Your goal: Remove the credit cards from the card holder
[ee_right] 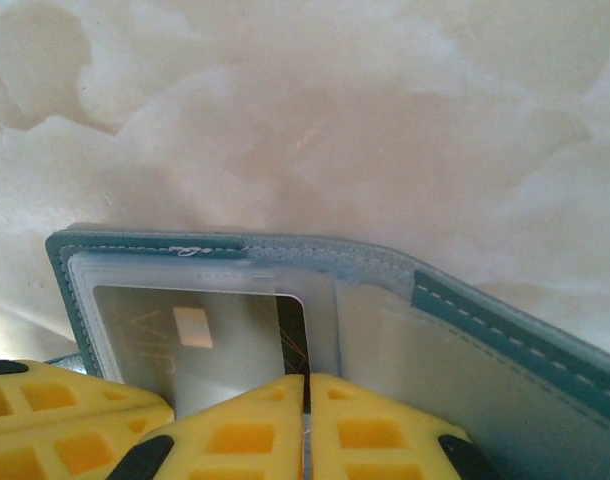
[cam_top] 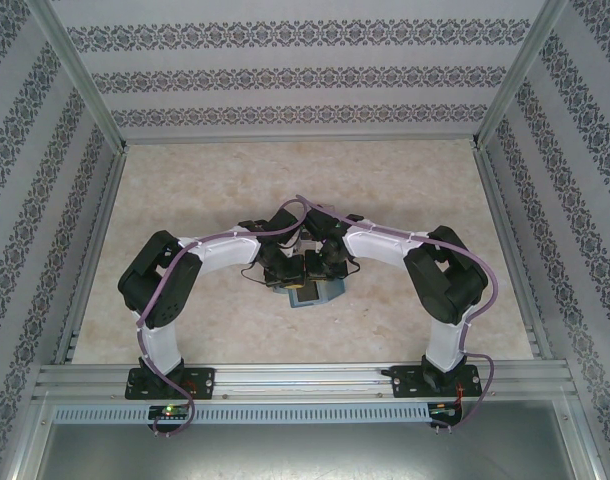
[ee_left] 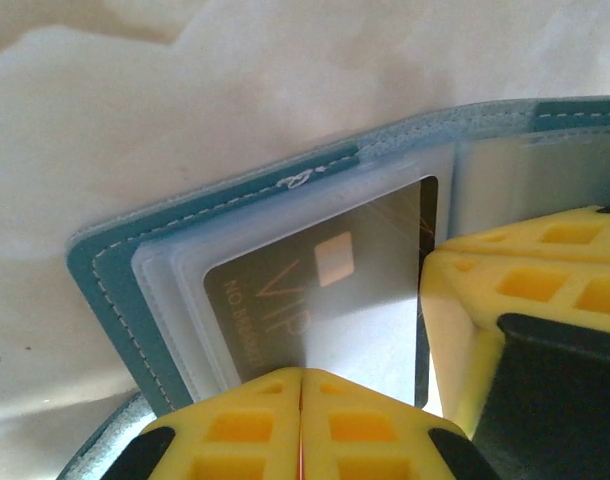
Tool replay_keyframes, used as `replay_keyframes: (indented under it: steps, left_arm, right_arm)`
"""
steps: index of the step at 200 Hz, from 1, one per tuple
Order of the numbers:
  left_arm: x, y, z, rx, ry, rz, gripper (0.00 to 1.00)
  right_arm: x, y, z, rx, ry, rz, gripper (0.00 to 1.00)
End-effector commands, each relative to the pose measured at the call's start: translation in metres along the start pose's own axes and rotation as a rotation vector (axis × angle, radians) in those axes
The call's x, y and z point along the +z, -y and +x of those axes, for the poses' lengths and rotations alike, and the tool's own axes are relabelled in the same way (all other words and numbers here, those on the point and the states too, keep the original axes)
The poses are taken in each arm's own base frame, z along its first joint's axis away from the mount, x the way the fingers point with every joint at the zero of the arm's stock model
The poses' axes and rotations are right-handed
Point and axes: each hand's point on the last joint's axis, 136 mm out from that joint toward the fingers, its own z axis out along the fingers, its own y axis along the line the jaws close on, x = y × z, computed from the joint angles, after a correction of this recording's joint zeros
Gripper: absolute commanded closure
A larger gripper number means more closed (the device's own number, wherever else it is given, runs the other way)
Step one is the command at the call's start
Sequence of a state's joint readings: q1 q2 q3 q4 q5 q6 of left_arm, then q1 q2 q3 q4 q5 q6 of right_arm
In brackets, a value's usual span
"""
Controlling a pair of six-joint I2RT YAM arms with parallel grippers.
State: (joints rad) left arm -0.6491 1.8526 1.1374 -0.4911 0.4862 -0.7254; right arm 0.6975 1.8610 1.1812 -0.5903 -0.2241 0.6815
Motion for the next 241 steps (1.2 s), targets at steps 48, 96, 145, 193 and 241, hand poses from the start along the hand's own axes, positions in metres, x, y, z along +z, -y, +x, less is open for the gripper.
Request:
replay_keyframes:
  steps: [48,96,145,193,241]
  left_arm:
    - [0.011,-0.007,0.006,0.021,-0.027,-0.051,0.93]
    - [0.011,-0.007,0.005,0.021,-0.028,-0.055,0.93]
    - [0.010,-0.009,0.004,0.027,-0.029,-0.073,0.93]
    - [0.010,-0.009,0.005,0.027,-0.032,-0.074,0.93]
    - [0.009,-0.009,0.005,0.027,-0.031,-0.076,0.93]
  right_arm:
    - [-0.010,-0.008,0.002,-0.013,0.019,-0.025,0.96]
    - [-0.014,-0.009,0.000,-0.010,0.029,-0.025,0.90]
    - [-0.014,-0.016,-0.001,-0.010,0.030,-0.064,0.93]
    - [-0.003,-0.012,0.001,0.000,0.004,-0.050,0.90]
    - [0.013,-0.005,0.005,0.015,-0.026,-0.039,0.90]
